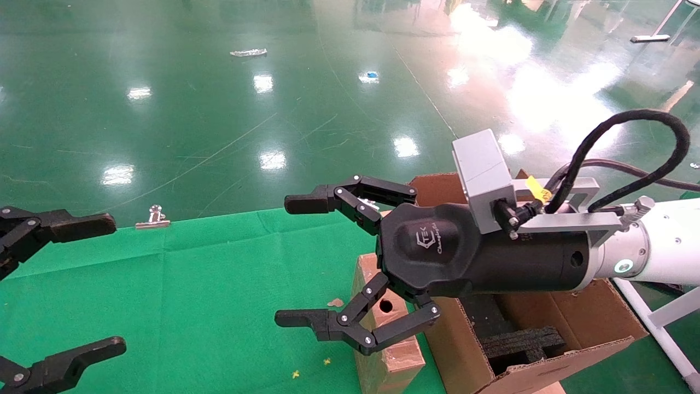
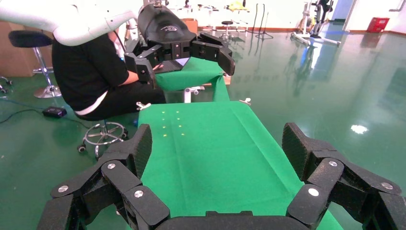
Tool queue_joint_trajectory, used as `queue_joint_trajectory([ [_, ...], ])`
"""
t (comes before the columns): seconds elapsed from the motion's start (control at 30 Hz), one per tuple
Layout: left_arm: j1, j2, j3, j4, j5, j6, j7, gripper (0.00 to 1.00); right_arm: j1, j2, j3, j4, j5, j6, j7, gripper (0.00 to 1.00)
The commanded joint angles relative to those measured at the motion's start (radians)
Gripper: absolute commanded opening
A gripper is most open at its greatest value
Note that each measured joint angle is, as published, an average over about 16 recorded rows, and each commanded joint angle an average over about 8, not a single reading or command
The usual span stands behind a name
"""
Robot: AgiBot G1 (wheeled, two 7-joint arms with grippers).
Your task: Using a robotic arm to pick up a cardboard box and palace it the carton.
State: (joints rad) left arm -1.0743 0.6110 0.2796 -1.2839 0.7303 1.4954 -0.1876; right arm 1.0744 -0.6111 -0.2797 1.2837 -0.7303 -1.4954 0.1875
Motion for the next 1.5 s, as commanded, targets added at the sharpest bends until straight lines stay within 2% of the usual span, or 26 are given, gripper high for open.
queue_joint_trajectory([
  [0.03,0.000,0.000,0.000,0.000,0.000,0.000,0.000,1.00,0.000,0.000,0.000,0.000,0.000,0.000,0.000,1.00],
  [0.4,0.000,0.000,0.000,0.000,0.000,0.000,0.000,1.00,0.003,0.000,-0.008,0.005,-0.014,0.001,0.005,1.00],
  [0.6,0.000,0.000,0.001,0.001,0.000,0.000,0.000,1.00,0.062,-0.017,-0.080,0.047,-0.146,-0.002,0.058,1.00],
  [0.9,-0.001,0.000,0.001,0.001,-0.001,0.000,0.001,1.00,0.322,-0.145,-0.336,0.073,-0.514,-0.072,0.156,1.00],
  [1.03,-0.001,0.000,0.002,0.001,-0.001,0.000,0.001,1.00,0.447,-0.196,-0.473,0.073,-0.623,-0.082,0.214,1.00],
  [1.5,-0.001,-0.001,0.003,0.001,-0.002,0.000,0.002,1.00,0.874,-0.194,-0.875,0.072,-0.663,-0.092,0.306,1.00],
])
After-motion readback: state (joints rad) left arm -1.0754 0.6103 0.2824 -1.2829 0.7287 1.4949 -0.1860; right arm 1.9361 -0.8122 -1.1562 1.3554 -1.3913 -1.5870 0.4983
